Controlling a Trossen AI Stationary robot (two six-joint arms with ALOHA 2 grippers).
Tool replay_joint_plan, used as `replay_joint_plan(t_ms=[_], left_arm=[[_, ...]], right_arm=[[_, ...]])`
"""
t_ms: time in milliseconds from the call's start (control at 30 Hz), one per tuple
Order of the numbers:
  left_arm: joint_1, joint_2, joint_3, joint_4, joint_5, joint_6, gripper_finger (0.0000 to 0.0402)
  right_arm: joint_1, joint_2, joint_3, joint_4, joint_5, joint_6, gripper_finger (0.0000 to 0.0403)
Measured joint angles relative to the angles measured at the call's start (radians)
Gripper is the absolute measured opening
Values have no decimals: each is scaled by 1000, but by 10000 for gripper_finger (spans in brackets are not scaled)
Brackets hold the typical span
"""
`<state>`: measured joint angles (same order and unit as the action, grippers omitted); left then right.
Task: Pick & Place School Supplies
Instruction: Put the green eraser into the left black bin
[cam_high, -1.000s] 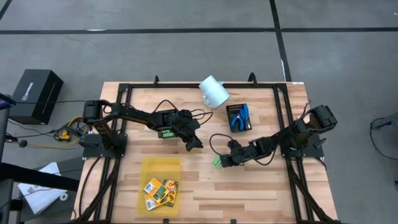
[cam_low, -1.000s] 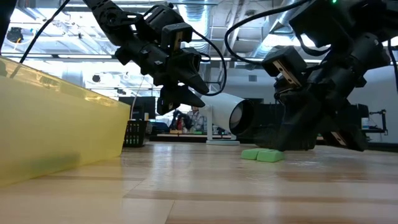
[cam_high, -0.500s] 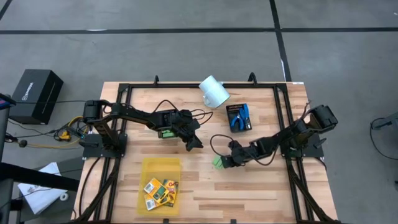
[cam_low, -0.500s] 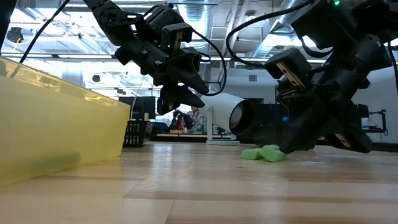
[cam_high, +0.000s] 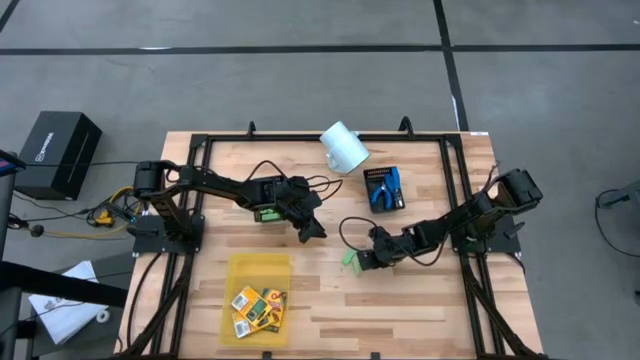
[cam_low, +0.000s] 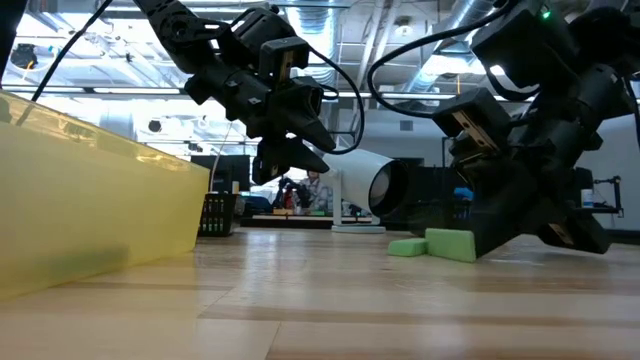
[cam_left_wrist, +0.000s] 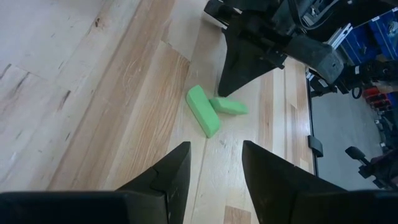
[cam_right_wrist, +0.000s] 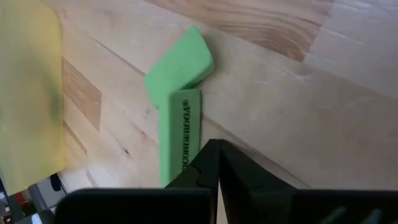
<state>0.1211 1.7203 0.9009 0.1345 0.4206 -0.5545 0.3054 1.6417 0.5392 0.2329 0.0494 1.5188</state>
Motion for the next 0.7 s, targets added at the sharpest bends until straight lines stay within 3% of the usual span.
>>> replay_joint_plan(t_ms=[267,367,567,700], left_arm=[[0,0,0,0,0,0,140],[0,0,0,0,0,19,140],[0,0,0,0,0,25,140],[20,0,0,0,3,51,140]], right_arm=[[0,-1,3,-44,1,33,0],[3,-31,2,-115,60,77,0],[7,-239,-3,-310,248,132,0],[8,-413,1,-371,228,82,4]])
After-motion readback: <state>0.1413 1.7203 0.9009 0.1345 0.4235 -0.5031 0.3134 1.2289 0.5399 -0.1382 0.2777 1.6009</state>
